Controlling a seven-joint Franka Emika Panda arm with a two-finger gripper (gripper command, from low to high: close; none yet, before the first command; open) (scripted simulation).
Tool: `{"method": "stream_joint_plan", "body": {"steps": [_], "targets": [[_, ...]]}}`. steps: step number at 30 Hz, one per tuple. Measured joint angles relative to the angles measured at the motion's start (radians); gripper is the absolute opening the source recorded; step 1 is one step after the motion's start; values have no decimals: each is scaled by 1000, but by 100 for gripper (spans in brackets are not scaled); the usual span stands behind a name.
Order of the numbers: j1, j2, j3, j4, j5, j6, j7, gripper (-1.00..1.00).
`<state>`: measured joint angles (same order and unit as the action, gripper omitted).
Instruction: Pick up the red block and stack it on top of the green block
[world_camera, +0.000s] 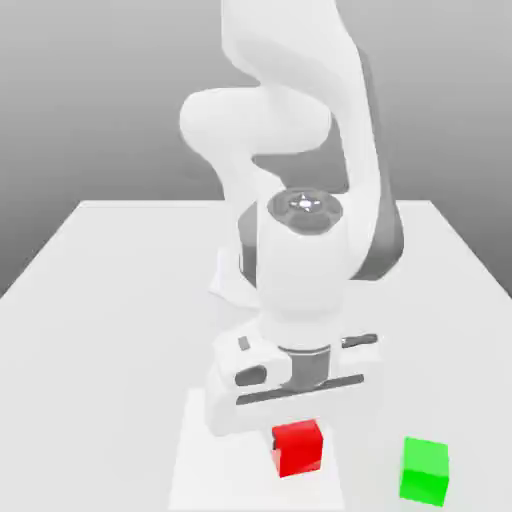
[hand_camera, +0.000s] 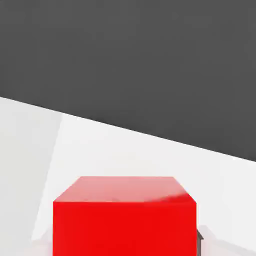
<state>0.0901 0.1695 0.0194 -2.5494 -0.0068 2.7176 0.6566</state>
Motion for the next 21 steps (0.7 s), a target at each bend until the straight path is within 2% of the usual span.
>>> {"method": "stream_joint_plan", "body": {"steps": [13,17,18,21], "targets": [[188,-1,95,134,-25,-136,438,-100],[216,109,80,148,-54,-38,486,-100],[221,139,75,150,-61,-10,492,100],[221,139,75,150,-61,-10,492,100]]}}
